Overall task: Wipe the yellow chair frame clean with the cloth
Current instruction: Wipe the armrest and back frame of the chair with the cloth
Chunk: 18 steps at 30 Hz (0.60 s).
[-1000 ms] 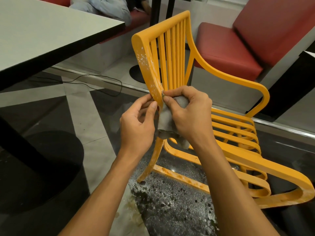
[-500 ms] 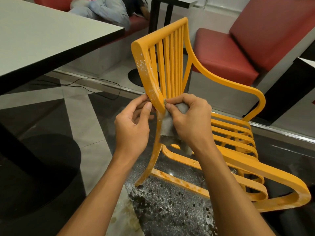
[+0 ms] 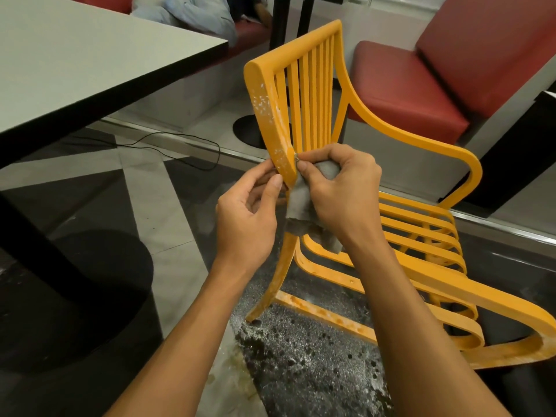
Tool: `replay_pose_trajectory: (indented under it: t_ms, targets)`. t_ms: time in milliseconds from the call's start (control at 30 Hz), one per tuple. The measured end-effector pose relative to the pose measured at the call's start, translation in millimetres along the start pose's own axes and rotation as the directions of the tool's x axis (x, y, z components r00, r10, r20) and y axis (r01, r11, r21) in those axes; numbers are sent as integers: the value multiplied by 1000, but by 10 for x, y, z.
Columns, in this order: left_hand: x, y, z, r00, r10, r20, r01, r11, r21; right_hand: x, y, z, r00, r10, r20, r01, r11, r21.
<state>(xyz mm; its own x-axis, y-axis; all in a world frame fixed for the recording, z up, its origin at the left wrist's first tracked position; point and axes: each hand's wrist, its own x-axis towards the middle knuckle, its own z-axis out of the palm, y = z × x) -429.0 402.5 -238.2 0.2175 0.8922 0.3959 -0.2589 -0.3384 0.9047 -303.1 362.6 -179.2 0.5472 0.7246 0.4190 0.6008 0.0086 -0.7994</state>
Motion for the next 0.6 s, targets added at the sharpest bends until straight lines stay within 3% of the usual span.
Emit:
replay_pose_trajectory:
  t_ms: [133,333,600]
  targets:
    - [15,18,-18,1000,2,-8,-2,1000,9,-41,-58,60,998,-64,-14,64,997,31]
    - [14,-5,-14,1000,-10,8,10,1000,12,-120,93,-74,999,41,27,-41,999,3]
    - [18,38,-18,1000,-1,-20,1,1000,22,-96,-21,18,999,-39,20,38,998,45]
